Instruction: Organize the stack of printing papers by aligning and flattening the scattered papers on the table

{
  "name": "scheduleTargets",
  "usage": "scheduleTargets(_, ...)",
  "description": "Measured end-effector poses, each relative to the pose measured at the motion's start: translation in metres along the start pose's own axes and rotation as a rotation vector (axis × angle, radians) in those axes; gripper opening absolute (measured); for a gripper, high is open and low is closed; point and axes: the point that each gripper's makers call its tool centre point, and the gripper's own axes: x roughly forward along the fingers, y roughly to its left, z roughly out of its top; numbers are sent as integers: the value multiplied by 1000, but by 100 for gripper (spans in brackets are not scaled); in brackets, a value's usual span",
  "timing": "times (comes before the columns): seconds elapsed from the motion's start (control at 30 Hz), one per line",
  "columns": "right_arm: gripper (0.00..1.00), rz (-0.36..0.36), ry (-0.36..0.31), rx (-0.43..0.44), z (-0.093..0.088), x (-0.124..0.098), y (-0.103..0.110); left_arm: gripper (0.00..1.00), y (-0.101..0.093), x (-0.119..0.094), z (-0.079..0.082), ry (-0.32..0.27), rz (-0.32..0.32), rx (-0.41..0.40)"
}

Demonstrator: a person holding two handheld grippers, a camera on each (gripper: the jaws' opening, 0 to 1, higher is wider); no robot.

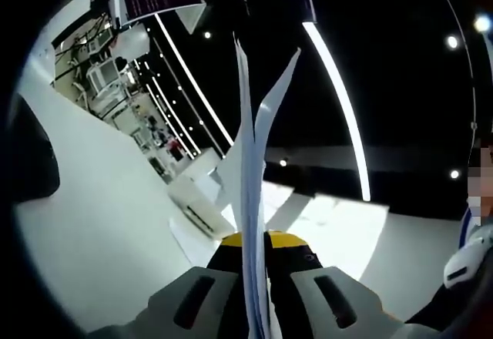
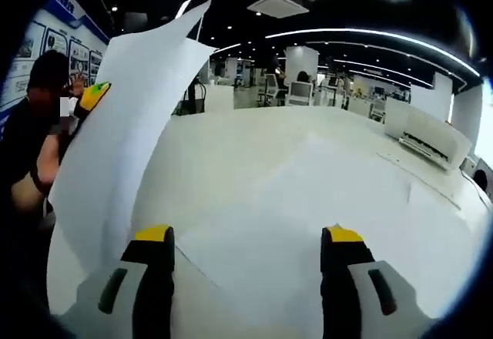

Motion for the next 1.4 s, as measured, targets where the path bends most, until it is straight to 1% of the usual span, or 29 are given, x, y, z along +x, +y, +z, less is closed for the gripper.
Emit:
scheduleTargets(0.03, 73, 6, 4, 10, -1, 0, -1, 6, 0, 0, 0, 0, 0, 0)
scheduleTargets(0.1, 73, 63, 79, 3, -15, 1, 4, 6, 0, 0, 0, 2, -1, 1)
scheduleTargets(0.2, 72, 24, 65, -34, -20, 0, -2, 6, -1, 1, -1, 5, -1, 5)
scheduleTargets(0.23, 72, 26, 67, -34, -19, 1, -3, 6, -1, 0, -1, 4, -1, 5)
scheduleTargets(0.3, 68, 3, 35, -51, -14, -1, -4, 6, -1, 0, 0, 2, 1, 3)
scheduleTargets(0.4, 65, -5, 25, -42, -13, -1, -5, 6, 1, -1, 1, 1, 1, 4)
scheduleTargets(0.57, 65, 0, 33, -30, -12, 0, -4, 6, 1, 0, 0, 5, 1, 5)
scheduleTargets(0.63, 75, 37, 40, -23, -13, 0, 7, 6, 0, 0, 0, 5, 2, 3)
scheduleTargets(0.67, 83, 55, 44, -20, -13, 0, 12, 6, 0, 0, 0, 5, 2, 3)
scheduleTargets(0.7, 89, 73, 48, -16, -13, 0, 18, 6, 0, 0, -1, 5, 3, 2)
scheduleTargets(0.73, 88, 70, 63, -61, -15, 3, 14, 6, 1, 0, 0, 4, 3, 1)
scheduleTargets(0.77, 87, 22, 42, -74, -11, 3, 5, 6, 1, 0, 0, 5, 3, 0)
scheduleTargets(0.8, 81, 4, 70, -21, -17, 2, -3, 6, 1, 0, 0, 4, 4, 1)
scheduleTargets(0.83, 76, -3, 58, -30, -14, 4, -10, 6, 1, 1, -1, 4, 3, 2)
scheduleTargets(0.9, 68, 0, 56, -29, -13, 3, -10, 6, 0, 1, -1, 5, 3, 4)
scheduleTargets(0.93, 65, 37, 50, -49, -11, 5, -7, 6, 0, 1, -1, 4, 3, 4)
scheduleTargets(0.97, 62, 28, 46, -46, -11, 5, -10, 6, -1, 0, -1, 4, 2, 3)
scheduleTargets(1.0, 61, 21, 44, -43, -12, 3, -7, 6, 0, 0, -1, 3, 2, 3)
scheduleTargets(1.07, 60, 7, 38, -37, -15, -3, -3, 6, 0, 0, -1, 2, 0, 2)
scheduleTargets(1.1, 59, 9, 42, -30, -14, 0, -5, 6, 0, 0, -1, 2, 1, 3)
scheduleTargets(1.13, 55, 19, 57, -3, -16, 0, -5, 6, 0, 0, -1, 2, 0, 4)
scheduleTargets(1.2, 43, 9, 58, 0, -14, 1, -11, 6, 0, 0, -1, 3, 1, 5)
scheduleTargets(1.3, 34, -9, 42, -5, -12, -3, -19, 6, 0, -1, -1, 2, 1, 3)
scheduleTargets(1.4, 26, -19, 32, 11, -12, -1, -29, 6, -1, 0, -1, 1, 0, 2)
